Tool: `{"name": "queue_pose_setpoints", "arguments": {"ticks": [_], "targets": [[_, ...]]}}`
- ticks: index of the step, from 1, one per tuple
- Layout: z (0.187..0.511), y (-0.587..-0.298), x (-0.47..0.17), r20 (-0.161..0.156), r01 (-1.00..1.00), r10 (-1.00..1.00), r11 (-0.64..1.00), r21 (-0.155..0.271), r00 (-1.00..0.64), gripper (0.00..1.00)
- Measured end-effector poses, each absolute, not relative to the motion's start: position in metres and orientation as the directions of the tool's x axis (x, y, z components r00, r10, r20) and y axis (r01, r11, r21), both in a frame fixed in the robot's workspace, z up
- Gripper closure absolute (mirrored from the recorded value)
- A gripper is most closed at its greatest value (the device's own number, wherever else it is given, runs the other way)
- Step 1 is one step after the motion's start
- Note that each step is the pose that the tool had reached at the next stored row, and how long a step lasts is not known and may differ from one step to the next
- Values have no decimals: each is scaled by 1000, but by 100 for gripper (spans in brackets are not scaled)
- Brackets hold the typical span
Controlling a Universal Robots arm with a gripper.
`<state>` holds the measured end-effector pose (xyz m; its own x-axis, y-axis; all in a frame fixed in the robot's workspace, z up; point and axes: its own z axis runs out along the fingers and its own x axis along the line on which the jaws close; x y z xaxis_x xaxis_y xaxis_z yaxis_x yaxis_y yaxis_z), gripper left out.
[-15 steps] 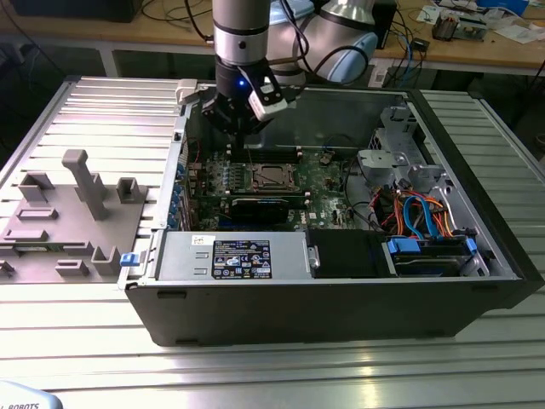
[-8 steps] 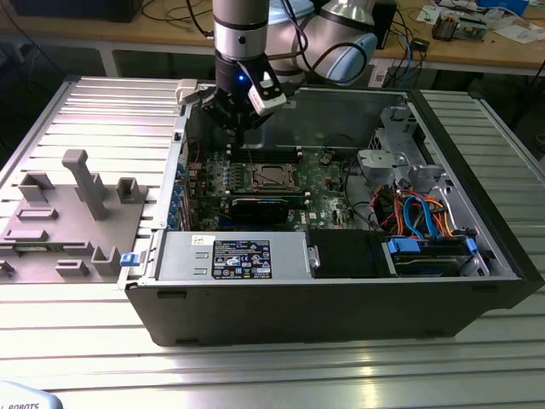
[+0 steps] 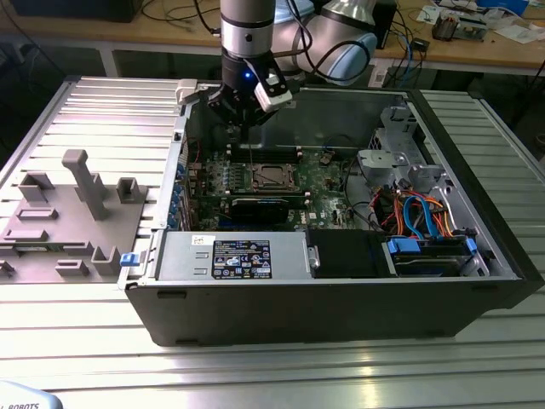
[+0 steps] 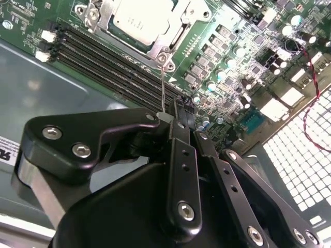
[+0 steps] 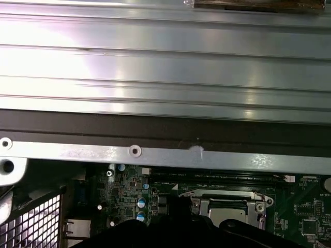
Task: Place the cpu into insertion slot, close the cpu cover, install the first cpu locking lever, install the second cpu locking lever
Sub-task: 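Install the first cpu locking lever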
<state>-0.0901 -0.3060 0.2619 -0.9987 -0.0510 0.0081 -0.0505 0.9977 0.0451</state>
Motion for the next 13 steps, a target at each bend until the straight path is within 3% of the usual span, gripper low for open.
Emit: {"name": "queue_pose_setpoints", "arguments": {"ticks": [13], "targets": [[262,-306,-81,8,-51,-51,998,45,-999,89]]}}
